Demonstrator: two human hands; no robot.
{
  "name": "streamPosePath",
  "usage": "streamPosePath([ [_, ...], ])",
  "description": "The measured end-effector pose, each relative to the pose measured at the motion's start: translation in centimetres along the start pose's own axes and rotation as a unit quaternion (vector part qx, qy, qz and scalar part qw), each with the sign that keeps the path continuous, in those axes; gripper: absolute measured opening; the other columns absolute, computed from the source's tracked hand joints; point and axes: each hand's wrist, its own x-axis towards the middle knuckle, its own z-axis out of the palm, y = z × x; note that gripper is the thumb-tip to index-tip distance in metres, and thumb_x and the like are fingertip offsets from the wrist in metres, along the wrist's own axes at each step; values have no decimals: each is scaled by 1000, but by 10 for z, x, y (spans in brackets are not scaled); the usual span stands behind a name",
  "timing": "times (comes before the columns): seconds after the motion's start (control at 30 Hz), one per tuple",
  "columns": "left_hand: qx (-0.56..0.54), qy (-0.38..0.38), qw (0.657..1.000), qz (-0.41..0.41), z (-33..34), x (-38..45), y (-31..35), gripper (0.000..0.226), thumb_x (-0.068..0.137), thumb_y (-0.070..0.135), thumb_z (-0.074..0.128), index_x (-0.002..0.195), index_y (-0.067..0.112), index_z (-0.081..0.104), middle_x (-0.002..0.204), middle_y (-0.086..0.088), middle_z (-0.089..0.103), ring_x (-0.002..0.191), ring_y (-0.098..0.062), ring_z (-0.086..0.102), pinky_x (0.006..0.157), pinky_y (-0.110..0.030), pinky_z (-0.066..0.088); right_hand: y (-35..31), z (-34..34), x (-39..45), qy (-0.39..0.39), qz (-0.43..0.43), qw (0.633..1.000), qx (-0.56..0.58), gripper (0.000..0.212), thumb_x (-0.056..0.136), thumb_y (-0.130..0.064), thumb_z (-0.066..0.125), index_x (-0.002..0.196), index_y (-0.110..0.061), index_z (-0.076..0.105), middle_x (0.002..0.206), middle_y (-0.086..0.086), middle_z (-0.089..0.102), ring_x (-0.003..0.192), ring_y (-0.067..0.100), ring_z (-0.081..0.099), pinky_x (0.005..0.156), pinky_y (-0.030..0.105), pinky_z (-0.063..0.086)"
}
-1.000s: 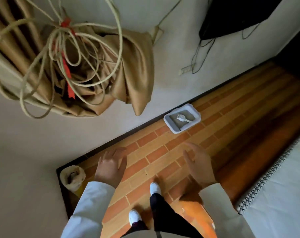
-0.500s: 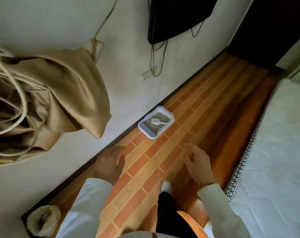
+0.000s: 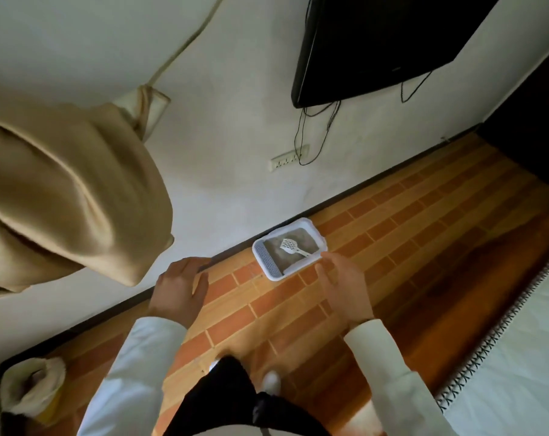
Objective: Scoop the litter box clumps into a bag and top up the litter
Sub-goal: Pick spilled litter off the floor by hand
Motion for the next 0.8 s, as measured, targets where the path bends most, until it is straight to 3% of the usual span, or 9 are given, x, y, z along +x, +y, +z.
streamPosePath([
  [0.1, -1, 2, 1000, -25, 7, 23, -2, 34, 87, 25, 46, 113, 14, 64, 111, -7, 66, 105, -29, 59, 88, -46, 51, -5, 6, 35, -8, -14, 1000, 12, 33, 95, -33, 54, 125, -21, 57, 124, -1, 62, 110, 7, 53, 78, 0, 28],
  [0.17, 4, 6, 999, -35, 13, 41, -6, 29, 88, 20, 51, 113, 13, 64, 111, -7, 66, 105, -31, 60, 90, -46, 50, -8, 12, 59, -13, -27, 999, 23, 34, 94, -34, 54, 123, -18, 59, 121, 0, 63, 105, 4, 51, 73, -2, 26],
  [0.3, 4, -10, 999, -47, 28, 83, -16, 37, 86, 26, 43, 114, 12, 64, 112, -7, 66, 104, -30, 60, 90, -43, 49, -11, 29, 110, -23, -34, 999, 35, 34, 94, -33, 55, 123, -16, 59, 122, 3, 62, 108, 9, 53, 87, 12, 34],
  [0.53, 21, -48, 998, -45, 67, 160, -31, 41, 89, 30, 38, 120, 17, 60, 117, -3, 62, 112, -24, 55, 93, -38, 46, -5, 66, 196, -43, -33, 998, 41, 27, 95, -25, 53, 116, -10, 62, 113, 7, 66, 102, 18, 59, 86, 23, 43],
  [0.67, 16, -47, 998, -41, 96, 204, -45, 38, 90, 27, 39, 120, 16, 59, 116, -3, 62, 110, -22, 55, 93, -37, 47, 10, 95, 242, -54, -24, 997, 51, 31, 94, -26, 52, 119, -9, 60, 120, 10, 64, 112, 24, 57, 98, 39, 47],
  [0.8, 18, -29, 999, -33, 144, 247, -71, 35, 91, 24, 42, 119, 15, 60, 113, -5, 63, 107, -23, 56, 91, -35, 47, 38, 135, 292, -43, -38, 997, 44, 33, 94, -30, 53, 122, -12, 58, 120, 8, 64, 112, 24, 58, 94, 44, 50],
])
